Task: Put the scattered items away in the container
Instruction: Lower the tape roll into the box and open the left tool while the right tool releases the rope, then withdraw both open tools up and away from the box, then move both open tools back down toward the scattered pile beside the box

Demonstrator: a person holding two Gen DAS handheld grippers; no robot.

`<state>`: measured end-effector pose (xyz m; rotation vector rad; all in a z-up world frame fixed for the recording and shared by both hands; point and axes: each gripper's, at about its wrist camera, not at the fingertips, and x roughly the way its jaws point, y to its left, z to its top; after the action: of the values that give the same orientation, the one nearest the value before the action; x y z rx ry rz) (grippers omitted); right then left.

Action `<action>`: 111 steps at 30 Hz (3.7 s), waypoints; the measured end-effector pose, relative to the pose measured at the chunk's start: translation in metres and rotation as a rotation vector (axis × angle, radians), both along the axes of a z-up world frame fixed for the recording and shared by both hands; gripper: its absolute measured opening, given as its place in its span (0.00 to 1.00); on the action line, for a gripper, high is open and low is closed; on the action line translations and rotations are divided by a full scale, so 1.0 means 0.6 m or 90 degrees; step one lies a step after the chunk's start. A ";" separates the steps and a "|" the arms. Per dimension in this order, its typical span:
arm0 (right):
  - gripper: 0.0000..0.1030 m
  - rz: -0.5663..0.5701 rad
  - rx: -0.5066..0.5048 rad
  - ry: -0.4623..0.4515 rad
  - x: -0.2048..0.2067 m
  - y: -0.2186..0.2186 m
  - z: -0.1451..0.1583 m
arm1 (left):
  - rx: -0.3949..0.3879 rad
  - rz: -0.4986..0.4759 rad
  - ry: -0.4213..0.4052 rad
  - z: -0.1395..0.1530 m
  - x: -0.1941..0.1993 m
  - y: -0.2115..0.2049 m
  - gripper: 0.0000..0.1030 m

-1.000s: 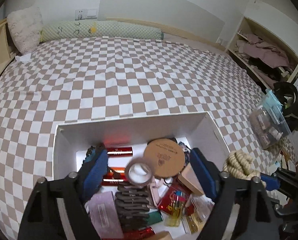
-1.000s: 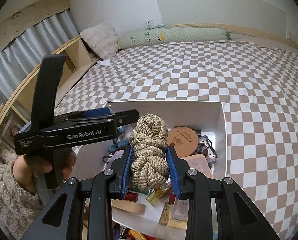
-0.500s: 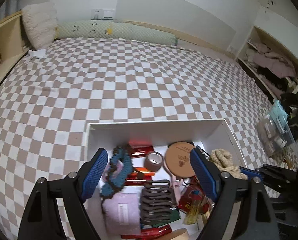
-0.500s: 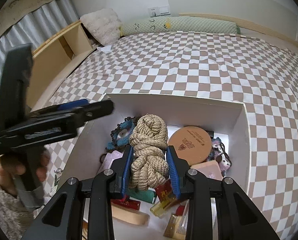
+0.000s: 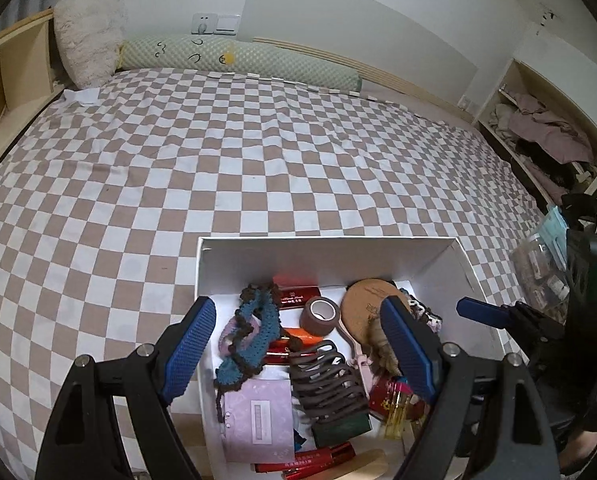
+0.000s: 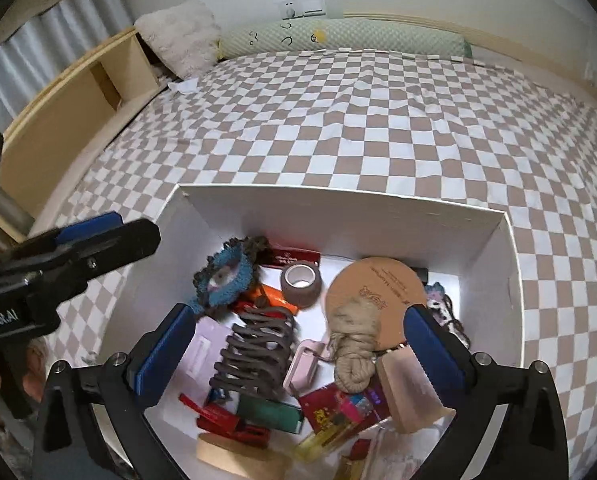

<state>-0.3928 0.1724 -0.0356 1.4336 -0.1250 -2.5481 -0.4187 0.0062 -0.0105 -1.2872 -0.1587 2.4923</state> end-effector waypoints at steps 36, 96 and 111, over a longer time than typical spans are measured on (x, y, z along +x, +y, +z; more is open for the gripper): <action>1.00 -0.045 0.016 0.054 0.115 0.049 0.074 | -0.096 0.015 -0.033 -0.003 0.097 0.018 1.00; 1.00 -0.077 0.037 0.098 0.419 0.074 0.031 | -0.046 0.080 -0.019 0.001 0.381 -0.189 1.00; 1.00 -0.109 0.003 0.047 0.446 0.111 -0.056 | -0.129 0.038 -0.082 -0.088 0.389 -0.210 1.00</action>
<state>-0.1251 0.2393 -0.0693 1.3841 -0.2387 -2.7353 -0.1855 -0.1200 -0.0633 -1.5455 0.0272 2.5285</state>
